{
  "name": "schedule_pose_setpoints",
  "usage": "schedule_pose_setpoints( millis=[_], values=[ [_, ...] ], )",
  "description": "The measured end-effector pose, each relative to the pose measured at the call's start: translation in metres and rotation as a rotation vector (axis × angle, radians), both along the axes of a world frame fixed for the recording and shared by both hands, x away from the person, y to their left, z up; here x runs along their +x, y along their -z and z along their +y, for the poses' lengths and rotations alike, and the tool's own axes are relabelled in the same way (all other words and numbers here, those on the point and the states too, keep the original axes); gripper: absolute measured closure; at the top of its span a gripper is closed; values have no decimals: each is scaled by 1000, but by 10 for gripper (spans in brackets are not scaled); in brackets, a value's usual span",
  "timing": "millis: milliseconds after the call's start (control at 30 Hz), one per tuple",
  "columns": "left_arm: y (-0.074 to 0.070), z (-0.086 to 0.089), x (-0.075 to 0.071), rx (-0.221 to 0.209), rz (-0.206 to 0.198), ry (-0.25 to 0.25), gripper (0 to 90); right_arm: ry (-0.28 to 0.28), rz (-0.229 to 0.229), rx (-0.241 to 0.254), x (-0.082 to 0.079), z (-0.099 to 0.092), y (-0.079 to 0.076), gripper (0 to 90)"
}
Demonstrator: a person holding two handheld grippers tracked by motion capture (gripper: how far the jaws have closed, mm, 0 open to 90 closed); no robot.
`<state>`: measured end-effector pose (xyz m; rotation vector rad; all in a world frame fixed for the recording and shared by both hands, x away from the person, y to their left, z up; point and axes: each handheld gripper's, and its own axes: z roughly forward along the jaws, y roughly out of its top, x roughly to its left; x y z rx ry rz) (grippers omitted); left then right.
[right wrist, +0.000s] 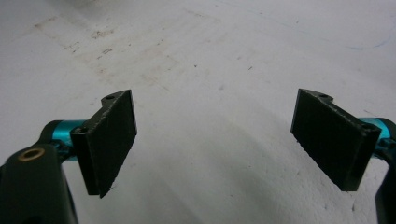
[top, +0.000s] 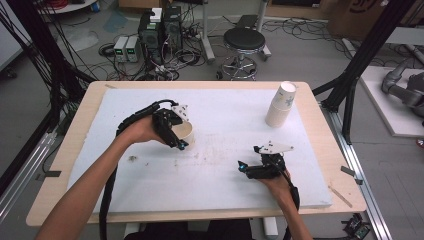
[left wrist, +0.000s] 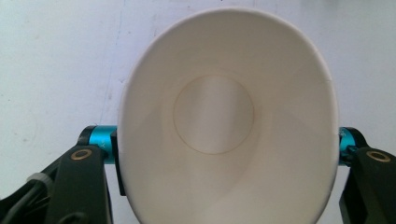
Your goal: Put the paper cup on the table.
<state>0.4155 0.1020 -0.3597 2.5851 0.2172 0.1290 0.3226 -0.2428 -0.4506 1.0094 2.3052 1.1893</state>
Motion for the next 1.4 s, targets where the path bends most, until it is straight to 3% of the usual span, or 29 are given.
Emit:
schedule_pose_setpoints(
  millis=[267,800,1400],
  values=[
    [12,-9,5,16,23,5,321,-2,0,4,0,0,0,144],
    [32,-27,10,129,44,27,322,-1,5,2,0,0,0,144],
    [39,-35,12,94,46,5,273,-4,2,4,0,0,0,144]
  ],
)
